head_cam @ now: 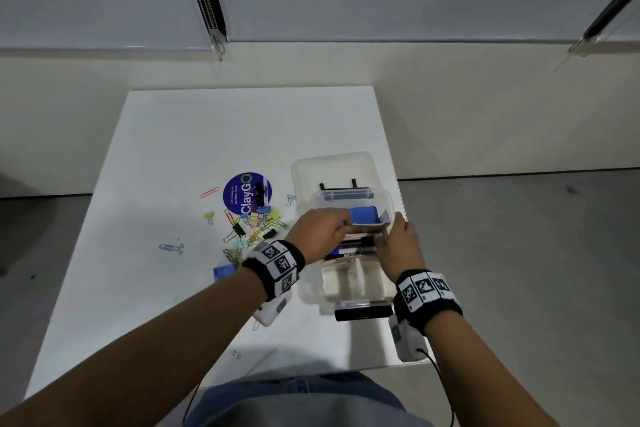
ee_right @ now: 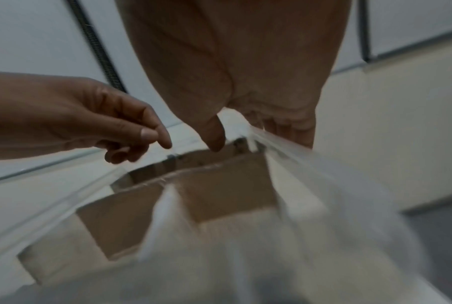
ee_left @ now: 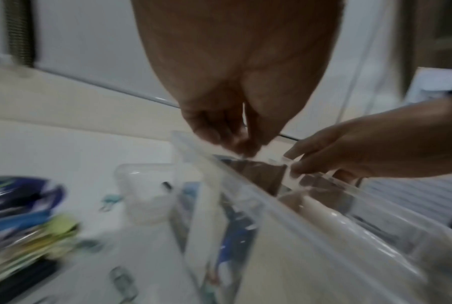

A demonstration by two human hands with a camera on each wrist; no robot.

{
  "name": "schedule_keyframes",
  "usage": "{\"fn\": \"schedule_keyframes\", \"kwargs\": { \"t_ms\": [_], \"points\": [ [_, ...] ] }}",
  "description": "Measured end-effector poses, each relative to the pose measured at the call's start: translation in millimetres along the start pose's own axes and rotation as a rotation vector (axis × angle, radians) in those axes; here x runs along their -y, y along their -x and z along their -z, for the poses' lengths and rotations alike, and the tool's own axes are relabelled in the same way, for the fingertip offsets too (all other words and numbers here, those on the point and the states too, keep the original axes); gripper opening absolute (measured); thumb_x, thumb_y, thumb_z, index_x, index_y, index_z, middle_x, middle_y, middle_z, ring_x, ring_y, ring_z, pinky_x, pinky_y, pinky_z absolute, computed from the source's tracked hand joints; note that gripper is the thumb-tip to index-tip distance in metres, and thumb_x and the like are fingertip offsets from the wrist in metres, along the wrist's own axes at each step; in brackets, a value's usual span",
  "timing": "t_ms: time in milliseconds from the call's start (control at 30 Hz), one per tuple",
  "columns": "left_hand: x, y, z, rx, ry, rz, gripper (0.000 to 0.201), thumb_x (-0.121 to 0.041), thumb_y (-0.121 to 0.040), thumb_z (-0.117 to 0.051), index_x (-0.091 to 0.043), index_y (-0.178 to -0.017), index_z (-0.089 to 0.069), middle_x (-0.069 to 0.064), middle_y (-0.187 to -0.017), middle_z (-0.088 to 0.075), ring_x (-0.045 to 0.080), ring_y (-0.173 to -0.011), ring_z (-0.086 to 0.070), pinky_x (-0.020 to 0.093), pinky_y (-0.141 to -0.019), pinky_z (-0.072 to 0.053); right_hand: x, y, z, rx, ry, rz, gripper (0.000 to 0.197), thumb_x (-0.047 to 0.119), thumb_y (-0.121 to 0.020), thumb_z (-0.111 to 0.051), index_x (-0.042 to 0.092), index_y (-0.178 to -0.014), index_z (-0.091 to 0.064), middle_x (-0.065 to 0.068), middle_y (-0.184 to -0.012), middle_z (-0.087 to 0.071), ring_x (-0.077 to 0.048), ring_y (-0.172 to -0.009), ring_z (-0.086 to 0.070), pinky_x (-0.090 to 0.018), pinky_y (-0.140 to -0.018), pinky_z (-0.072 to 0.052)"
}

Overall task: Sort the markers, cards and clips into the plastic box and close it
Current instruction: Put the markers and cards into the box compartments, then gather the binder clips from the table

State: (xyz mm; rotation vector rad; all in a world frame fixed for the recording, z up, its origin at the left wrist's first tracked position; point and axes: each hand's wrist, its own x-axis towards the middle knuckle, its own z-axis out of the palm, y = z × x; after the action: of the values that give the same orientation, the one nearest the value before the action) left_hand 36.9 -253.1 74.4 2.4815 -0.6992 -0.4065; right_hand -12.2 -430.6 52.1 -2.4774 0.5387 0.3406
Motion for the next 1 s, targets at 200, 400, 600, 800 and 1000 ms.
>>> {"fn": "schedule_keyframes", "kwargs": {
  "t_ms": [200,400,600,800,1000],
  "points": [
    [113,56,20,-0.056,0.006,0.371,0.015,-0.029,-0.095,-0.052,-0.017,-0.104,-0.053,0.005,-0.102,-0.058,0.025,-0.085,-0.059,0.037,-0.075,-0.049,89,34,-25,0.012,0.099,0.398,0.043,0.010,-0.091,-0.050,0.014,-0.134,-0.048,-0.012,-0.132,-0.049,-0.030,-0.117,-0.051,-0.039,-0.096,-0.046],
    [184,129,6,0.279,-0.119,0.483,0.072,-0.053,-0.077,-0.072,-0.019,-0.133,-0.041,0.012,-0.117,-0.046,0.032,-0.107,-0.052,0.041,-0.089,-0.048,138,59,-85,0.031,0.503,0.416,0.039,0.008,-0.077,-0.055,0.008,-0.117,-0.057,-0.020,-0.127,-0.052,-0.041,-0.122,-0.042,-0.052,-0.111,-0.024],
    [203,145,-5,0.260,-0.178,0.381,0.064,-0.029,-0.075,-0.072,-0.019,-0.131,-0.044,0.010,-0.120,-0.047,0.031,-0.111,-0.050,0.038,-0.086,-0.046,165,76,-134,0.011,0.521,0.707,0.046,-0.004,-0.065,-0.059,0.004,-0.110,-0.062,-0.020,-0.106,-0.061,-0.040,-0.102,-0.058,-0.048,-0.094,-0.046],
    [214,148,18,0.217,0.064,0.418,0.031,-0.043,-0.088,-0.061,-0.018,-0.105,-0.052,0.000,-0.102,-0.048,0.018,-0.096,-0.049,0.030,-0.085,-0.041,164,79,-193,0.395,0.484,0.276,0.046,0.024,-0.092,-0.050,0.015,-0.135,-0.039,-0.017,-0.133,-0.042,-0.039,-0.118,-0.047,-0.046,-0.089,-0.048],
    [211,137,31,0.147,0.386,0.442,0.026,-0.044,-0.096,-0.043,-0.028,-0.116,-0.043,0.012,-0.111,-0.056,0.028,-0.091,-0.061,0.042,-0.081,-0.053,168,73,-188,0.384,0.404,0.282,0.044,0.013,-0.088,-0.050,0.009,-0.131,-0.039,-0.018,-0.131,-0.043,-0.037,-0.118,-0.048,-0.043,-0.092,-0.049]
  ]
}}
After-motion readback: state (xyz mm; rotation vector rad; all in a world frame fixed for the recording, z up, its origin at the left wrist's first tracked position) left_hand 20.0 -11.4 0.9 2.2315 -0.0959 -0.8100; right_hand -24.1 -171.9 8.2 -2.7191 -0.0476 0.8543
